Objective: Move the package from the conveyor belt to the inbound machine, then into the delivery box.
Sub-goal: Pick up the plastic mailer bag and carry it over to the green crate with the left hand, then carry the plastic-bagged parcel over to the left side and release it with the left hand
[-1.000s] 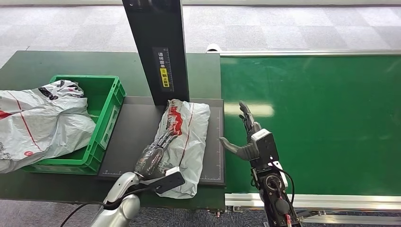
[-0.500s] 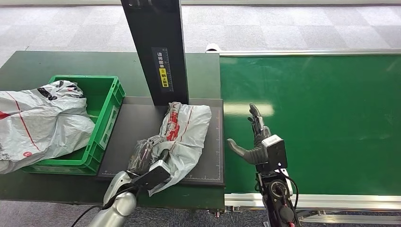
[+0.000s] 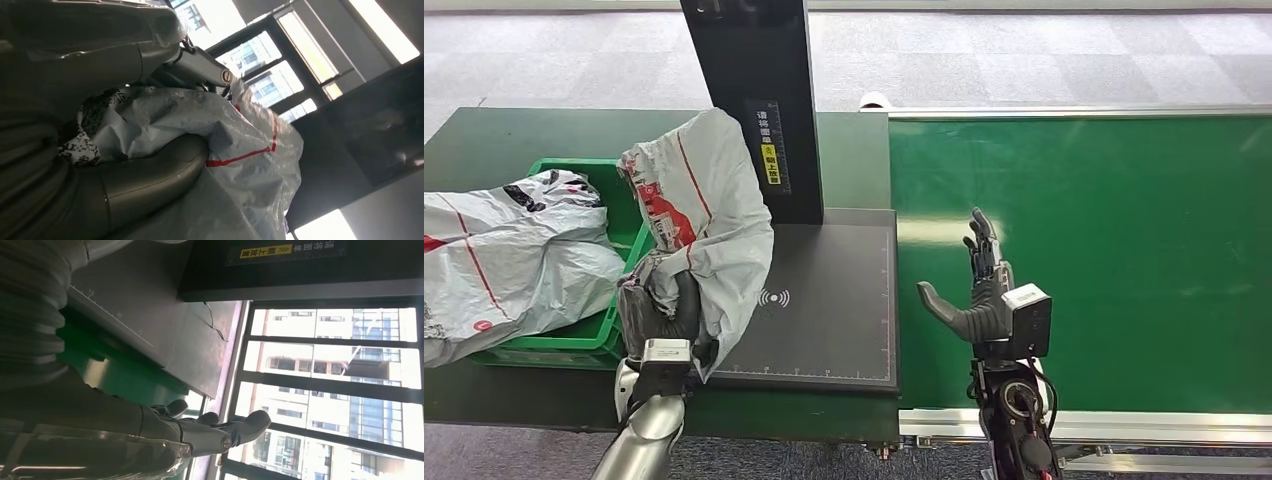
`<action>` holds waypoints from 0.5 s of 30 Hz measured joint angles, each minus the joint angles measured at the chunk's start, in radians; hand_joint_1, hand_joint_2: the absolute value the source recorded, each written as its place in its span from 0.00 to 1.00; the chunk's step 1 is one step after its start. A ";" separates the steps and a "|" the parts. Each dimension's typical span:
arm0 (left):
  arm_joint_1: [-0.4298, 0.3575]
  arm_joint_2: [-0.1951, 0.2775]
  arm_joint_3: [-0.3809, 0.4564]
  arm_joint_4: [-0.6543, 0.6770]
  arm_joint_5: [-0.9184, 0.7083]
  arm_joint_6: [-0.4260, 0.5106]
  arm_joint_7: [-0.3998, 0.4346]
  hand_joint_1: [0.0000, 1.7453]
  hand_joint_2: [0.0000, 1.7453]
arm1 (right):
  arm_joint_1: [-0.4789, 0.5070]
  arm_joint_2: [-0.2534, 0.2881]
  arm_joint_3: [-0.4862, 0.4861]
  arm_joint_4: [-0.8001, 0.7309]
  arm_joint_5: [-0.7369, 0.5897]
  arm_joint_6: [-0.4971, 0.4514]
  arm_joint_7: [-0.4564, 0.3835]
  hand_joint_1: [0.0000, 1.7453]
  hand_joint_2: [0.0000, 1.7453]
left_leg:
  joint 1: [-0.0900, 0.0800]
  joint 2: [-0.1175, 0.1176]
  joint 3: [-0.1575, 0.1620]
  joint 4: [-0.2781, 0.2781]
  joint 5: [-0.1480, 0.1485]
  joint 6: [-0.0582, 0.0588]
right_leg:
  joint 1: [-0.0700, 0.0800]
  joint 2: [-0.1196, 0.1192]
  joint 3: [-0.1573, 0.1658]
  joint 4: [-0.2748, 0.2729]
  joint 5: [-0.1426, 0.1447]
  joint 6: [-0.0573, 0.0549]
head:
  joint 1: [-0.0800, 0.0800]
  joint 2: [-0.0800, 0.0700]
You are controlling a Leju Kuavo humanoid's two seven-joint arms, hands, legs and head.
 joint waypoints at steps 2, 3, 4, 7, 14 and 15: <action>0.009 -0.007 0.017 -0.068 -0.072 0.035 -0.001 1.00 1.00 | -0.001 0.001 0.000 0.000 -0.002 -0.001 -0.003 0.00 1.00 | 0.000 0.001 0.000 0.000 0.000 0.000 | 0.000 0.000 0.000 0.000 0.000 0.000 | 0.000 0.000; 0.012 -0.015 0.034 -0.113 -0.127 0.045 -0.002 1.00 1.00 | -0.001 0.001 0.000 0.000 -0.003 -0.002 -0.005 0.00 1.00 | 0.000 0.001 0.000 0.000 0.000 0.000 | 0.000 0.000 0.000 0.000 0.000 0.000 | 0.000 0.000; 0.014 -0.025 0.057 -0.159 -0.187 0.048 -0.002 1.00 1.00 | -0.001 0.001 0.001 0.001 -0.004 -0.003 -0.007 0.00 1.00 | 0.000 0.000 -0.001 0.000 0.000 0.000 | 0.000 0.000 0.000 0.000 0.000 0.000 | 0.000 0.000; 0.009 -0.059 0.157 -0.278 -0.359 0.052 -0.003 1.00 1.00 | -0.001 0.002 0.005 0.004 -0.004 -0.005 -0.015 0.00 1.00 | 0.000 0.001 0.000 0.000 0.000 0.000 | 0.000 0.000 0.000 0.000 0.000 0.000 | 0.000 0.000; -0.057 -0.077 0.415 -0.385 -0.581 0.055 -0.003 1.00 1.00 | 0.002 -0.006 0.023 0.017 0.011 -0.017 -0.034 0.00 1.00 | 0.001 0.001 0.000 0.000 0.000 0.000 | 0.001 0.000 0.000 0.000 0.000 0.000 | 0.000 0.000; -0.072 -0.076 0.447 -0.382 -0.616 0.055 -0.003 1.00 1.00 | 0.002 -0.008 0.026 0.018 0.012 -0.018 -0.035 0.00 1.00 | 0.001 0.001 0.000 0.000 0.000 0.000 | 0.001 0.000 0.000 0.000 0.000 0.000 | 0.000 0.000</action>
